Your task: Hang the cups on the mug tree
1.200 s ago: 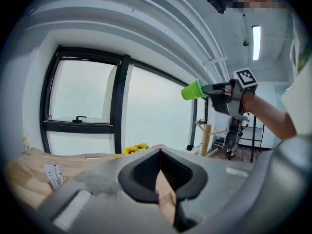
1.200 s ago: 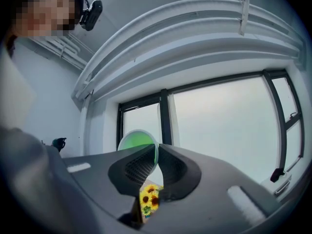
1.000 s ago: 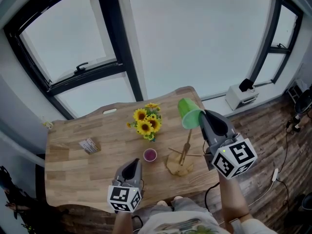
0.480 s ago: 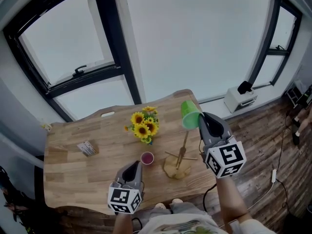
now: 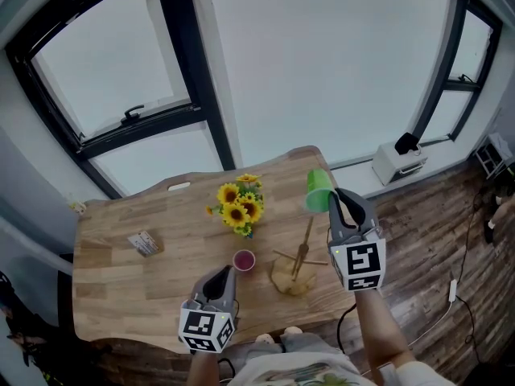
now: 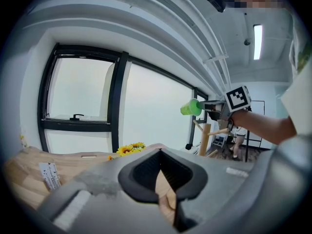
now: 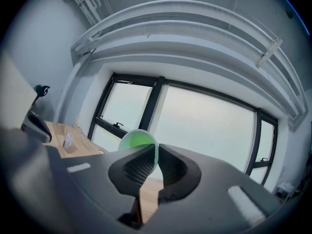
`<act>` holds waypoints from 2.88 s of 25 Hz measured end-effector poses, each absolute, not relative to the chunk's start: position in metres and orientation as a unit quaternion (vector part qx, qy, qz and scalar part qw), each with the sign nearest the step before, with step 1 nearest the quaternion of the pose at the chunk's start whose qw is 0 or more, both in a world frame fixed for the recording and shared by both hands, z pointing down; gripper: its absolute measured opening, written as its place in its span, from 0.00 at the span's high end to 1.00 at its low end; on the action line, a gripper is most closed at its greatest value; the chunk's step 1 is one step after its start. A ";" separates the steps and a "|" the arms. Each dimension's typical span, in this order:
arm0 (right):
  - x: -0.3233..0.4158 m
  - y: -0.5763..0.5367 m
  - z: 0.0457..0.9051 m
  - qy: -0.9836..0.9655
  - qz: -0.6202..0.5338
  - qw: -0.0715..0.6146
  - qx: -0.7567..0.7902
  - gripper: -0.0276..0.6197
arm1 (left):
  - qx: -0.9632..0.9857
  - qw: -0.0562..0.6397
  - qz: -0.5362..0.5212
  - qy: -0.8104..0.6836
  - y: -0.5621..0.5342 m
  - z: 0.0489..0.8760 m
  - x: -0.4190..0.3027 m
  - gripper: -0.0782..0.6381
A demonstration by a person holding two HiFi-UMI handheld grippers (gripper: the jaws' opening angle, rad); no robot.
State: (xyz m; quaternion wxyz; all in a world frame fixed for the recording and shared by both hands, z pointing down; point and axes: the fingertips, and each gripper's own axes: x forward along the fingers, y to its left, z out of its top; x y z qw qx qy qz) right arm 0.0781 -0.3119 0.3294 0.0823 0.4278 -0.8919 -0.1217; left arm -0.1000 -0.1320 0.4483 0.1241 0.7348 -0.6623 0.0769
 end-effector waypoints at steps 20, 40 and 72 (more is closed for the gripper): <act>0.074 -0.298 0.370 -0.859 -0.224 0.161 0.430 0.92 | 0.735 0.128 0.079 -0.661 -0.132 0.453 -0.102 0.89; 0.068 -0.258 0.390 -0.832 -0.309 0.191 0.419 0.92 | 0.738 0.128 0.078 -0.658 -0.126 0.454 -0.104 0.89; 0.070 -0.214 0.418 -0.845 -0.300 0.211 0.389 0.87 | 0.733 0.133 0.082 -0.662 -0.092 0.457 -0.094 0.89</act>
